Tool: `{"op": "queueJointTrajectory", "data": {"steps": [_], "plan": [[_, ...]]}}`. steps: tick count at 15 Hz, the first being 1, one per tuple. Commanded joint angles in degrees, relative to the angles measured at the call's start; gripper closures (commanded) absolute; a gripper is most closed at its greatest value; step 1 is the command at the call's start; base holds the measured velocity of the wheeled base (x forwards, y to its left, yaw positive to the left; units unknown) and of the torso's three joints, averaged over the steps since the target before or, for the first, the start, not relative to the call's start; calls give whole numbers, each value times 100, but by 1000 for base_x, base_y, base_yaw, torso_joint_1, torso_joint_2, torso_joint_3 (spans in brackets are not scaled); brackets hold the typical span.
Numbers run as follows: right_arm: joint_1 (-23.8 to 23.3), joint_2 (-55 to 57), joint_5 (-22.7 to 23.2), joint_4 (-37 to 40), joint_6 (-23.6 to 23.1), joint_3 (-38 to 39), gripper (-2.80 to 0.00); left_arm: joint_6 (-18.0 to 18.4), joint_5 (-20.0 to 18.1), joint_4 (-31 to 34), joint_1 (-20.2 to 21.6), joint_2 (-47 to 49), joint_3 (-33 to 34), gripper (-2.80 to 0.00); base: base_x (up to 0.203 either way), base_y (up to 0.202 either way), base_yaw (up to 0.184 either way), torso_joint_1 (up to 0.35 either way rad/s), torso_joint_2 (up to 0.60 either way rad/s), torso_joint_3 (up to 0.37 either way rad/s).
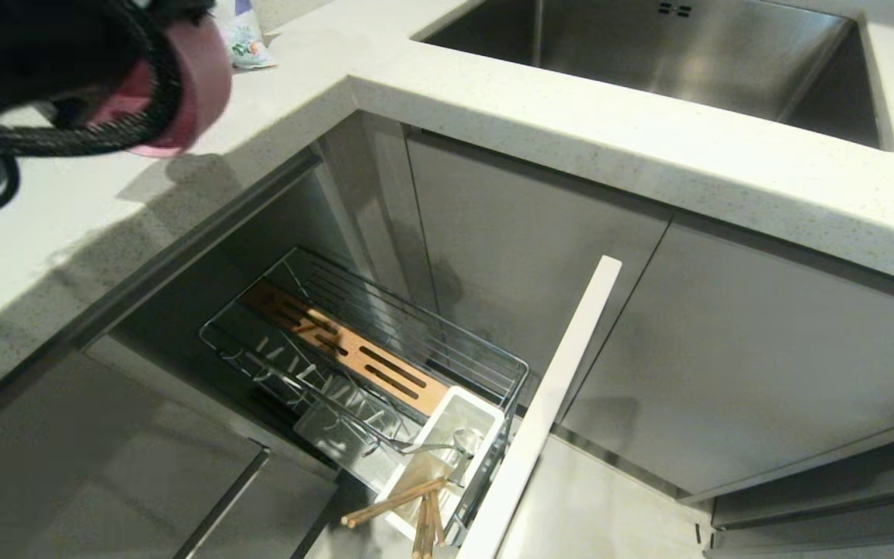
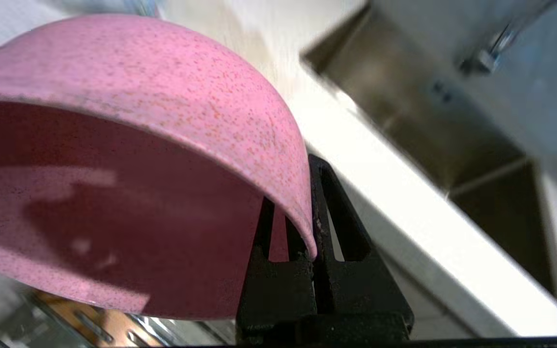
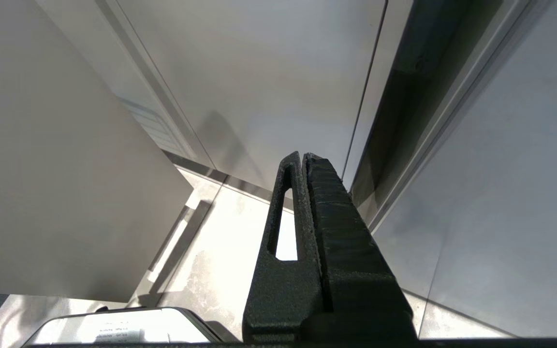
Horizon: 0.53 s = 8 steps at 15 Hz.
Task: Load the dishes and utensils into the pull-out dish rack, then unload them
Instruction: Take the bowl out of the cupboard
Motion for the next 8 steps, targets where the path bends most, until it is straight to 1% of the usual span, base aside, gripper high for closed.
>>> {"op": "queueJointTrajectory", "data": {"steps": [1,2,4,6,8], "plan": [[2,-24,-1,-2,2,0,0,342,37,-168,257,-540,-34,0,0,0,0,0,0,0],[0,-18,-1,-2,2,0,0,527,35,-280,453,-615,-33,0,0,0,0,0,0,0],[-2,-19,-1,-2,2,0,0,882,4,-421,1037,-767,-34,0,0,0,0,0,0,0],[3,-22,-1,-2,2,0,0,1263,-69,-456,1755,-966,-37,0,0,0,0,0,0,0],[-6,-24,-1,-2,2,0,0,1577,-243,-437,2492,-1179,-19,0,0,0,0,0,0,0]]}}
